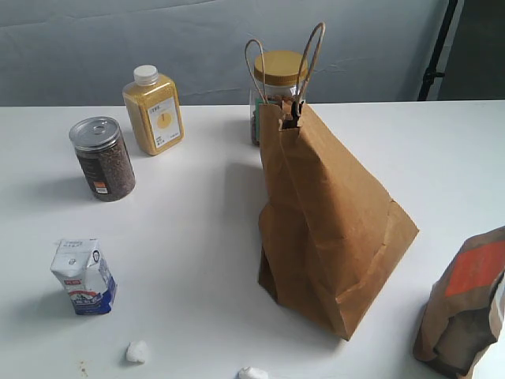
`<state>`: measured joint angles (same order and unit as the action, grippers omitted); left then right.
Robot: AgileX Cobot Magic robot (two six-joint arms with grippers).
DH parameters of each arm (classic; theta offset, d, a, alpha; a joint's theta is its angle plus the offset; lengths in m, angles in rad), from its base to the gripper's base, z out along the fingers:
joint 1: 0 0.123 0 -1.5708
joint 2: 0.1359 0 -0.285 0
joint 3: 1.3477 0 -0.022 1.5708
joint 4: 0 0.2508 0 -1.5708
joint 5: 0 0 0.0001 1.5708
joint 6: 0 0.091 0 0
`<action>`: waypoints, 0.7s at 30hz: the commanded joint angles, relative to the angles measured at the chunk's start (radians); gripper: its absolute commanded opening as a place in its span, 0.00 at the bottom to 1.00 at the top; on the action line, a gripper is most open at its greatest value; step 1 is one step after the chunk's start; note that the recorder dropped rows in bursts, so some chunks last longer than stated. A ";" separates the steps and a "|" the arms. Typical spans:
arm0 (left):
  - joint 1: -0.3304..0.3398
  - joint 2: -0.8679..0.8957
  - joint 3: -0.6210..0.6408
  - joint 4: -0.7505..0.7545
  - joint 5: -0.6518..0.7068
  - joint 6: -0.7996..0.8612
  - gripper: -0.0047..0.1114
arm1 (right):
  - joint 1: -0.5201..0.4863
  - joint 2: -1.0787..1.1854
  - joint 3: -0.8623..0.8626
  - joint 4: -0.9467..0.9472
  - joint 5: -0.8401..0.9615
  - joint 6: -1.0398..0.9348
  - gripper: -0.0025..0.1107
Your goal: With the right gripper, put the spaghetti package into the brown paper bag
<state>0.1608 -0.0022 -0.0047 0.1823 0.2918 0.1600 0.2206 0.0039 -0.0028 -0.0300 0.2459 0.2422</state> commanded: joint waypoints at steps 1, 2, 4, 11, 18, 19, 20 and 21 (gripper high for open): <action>-0.002 0.002 0.005 -0.005 -0.007 -0.004 0.04 | 0.026 -0.004 0.003 -0.027 -0.013 0.012 0.02; -0.002 0.002 0.005 -0.005 -0.007 -0.004 0.04 | 0.041 -0.004 0.003 -0.029 -0.017 0.015 0.02; -0.002 0.002 0.005 -0.005 -0.007 -0.004 0.04 | 0.083 -0.004 0.003 -0.052 -0.017 0.028 0.02; -0.002 0.002 0.005 -0.005 -0.007 -0.004 0.04 | 0.106 -0.004 0.003 -0.075 0.010 0.061 0.02; -0.002 0.002 0.005 -0.005 -0.007 -0.004 0.04 | 0.106 -0.004 0.003 -0.071 0.008 0.061 0.02; -0.002 0.002 0.005 -0.005 -0.007 -0.004 0.04 | 0.106 -0.004 0.003 -0.071 0.008 0.061 0.02; -0.002 0.002 0.005 -0.005 -0.007 -0.004 0.04 | 0.106 -0.004 0.003 -0.062 0.008 0.061 0.02; -0.002 0.002 0.005 -0.005 -0.007 -0.004 0.04 | 0.106 -0.004 0.003 -0.056 0.008 0.061 0.02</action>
<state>0.1608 -0.0022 -0.0047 0.1823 0.2918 0.1600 0.3261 0.0039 -0.0028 -0.0902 0.2527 0.3019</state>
